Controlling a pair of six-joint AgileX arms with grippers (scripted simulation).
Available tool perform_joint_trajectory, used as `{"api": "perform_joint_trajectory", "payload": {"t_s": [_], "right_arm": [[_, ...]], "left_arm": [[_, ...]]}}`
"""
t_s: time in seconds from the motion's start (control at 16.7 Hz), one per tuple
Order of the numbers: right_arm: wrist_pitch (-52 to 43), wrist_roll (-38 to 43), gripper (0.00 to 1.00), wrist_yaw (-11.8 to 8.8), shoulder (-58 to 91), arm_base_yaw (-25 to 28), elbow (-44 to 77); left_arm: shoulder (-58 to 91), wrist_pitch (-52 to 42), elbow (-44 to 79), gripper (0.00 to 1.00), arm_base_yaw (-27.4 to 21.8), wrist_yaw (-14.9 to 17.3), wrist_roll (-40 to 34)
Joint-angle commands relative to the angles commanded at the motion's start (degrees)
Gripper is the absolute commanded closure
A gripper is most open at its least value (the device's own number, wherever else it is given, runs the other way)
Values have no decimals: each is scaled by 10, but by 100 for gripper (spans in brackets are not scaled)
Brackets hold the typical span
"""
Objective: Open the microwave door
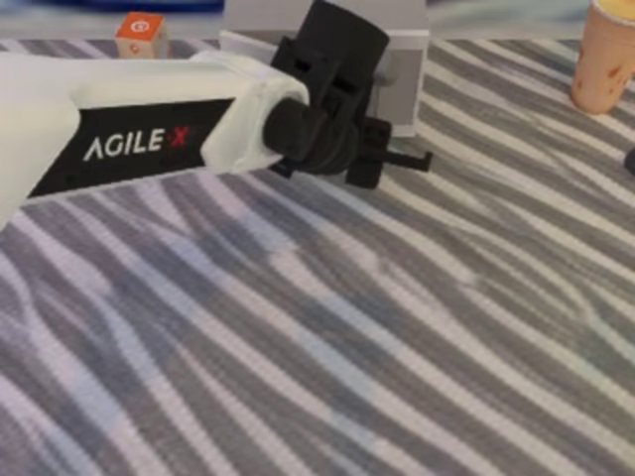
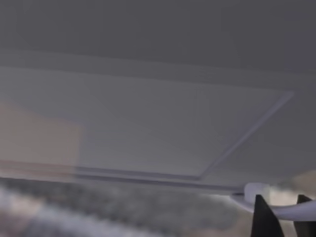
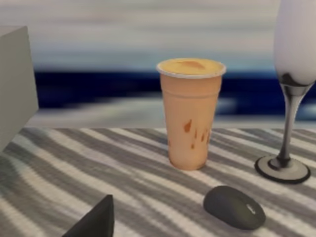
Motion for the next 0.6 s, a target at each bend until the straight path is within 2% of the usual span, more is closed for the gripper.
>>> {"api": "perform_joint_trajectory", "payload": {"t_s": [0.6], "right_arm": [[0, 0, 0, 0, 0, 0, 0]], "left_arm": [[-2, 2, -4, 100, -2, 8, 3]]}}
